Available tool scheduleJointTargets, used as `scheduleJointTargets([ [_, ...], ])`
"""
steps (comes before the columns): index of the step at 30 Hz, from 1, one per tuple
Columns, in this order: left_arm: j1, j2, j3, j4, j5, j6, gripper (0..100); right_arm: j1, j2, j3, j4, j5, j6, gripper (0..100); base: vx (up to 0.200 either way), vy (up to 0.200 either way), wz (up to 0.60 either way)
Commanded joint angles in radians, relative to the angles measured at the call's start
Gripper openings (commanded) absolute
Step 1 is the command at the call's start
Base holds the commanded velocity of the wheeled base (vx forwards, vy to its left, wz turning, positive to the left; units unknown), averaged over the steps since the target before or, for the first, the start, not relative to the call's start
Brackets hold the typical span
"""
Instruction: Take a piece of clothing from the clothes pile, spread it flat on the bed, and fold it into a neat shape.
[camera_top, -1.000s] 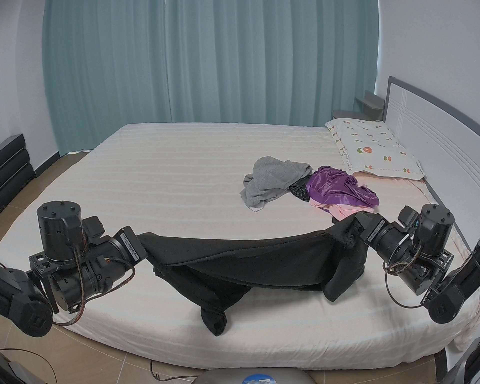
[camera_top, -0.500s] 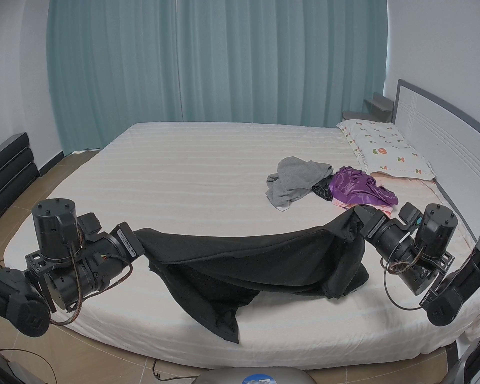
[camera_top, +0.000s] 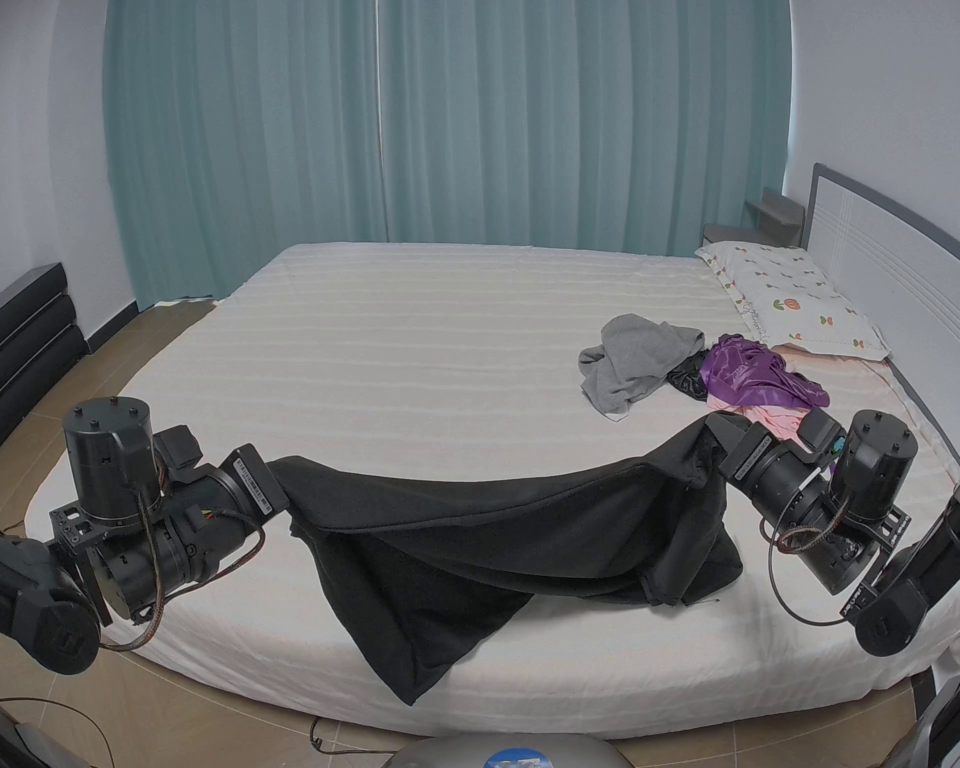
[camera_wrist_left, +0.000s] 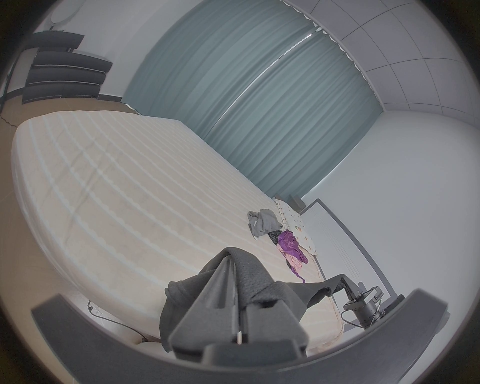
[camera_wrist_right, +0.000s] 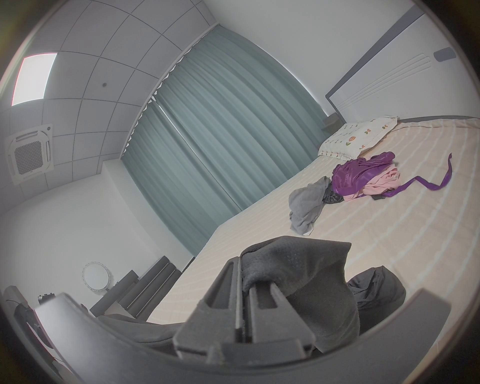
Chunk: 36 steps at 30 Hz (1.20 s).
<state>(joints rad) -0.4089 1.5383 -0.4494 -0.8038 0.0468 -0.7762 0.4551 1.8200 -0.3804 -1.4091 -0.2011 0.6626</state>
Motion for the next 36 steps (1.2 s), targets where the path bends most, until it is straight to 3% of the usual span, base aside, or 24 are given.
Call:
scheduleJointTargets([
  [1, -0.001, 0.0, 0.001, 0.0, 0.001, 0.0, 0, 0.005, -0.004, 0.003, -0.001, 0.0, 0.0, 0, 0.0, 0.2, 0.0],
  [10, -0.001, 0.0, 0.001, 0.0, 0.002, 0.002, 0, 0.007, -0.004, 0.005, -0.001, 0.002, 0.0, 0, 0.0, 0.2, 0.0],
  [25, -0.008, -0.04, 0.015, 0.002, 0.001, 0.002, 0, 0.005, -0.038, 0.025, -0.001, 0.0, -0.003, 0, 0.0, 0.0, 0.0],
  [36, -0.018, -0.083, 0.017, 0.008, 0.008, 0.003, 0, -0.001, -0.189, 0.04, 0.015, 0.017, -0.015, 0, -0.164, 0.0, 0.0],
])
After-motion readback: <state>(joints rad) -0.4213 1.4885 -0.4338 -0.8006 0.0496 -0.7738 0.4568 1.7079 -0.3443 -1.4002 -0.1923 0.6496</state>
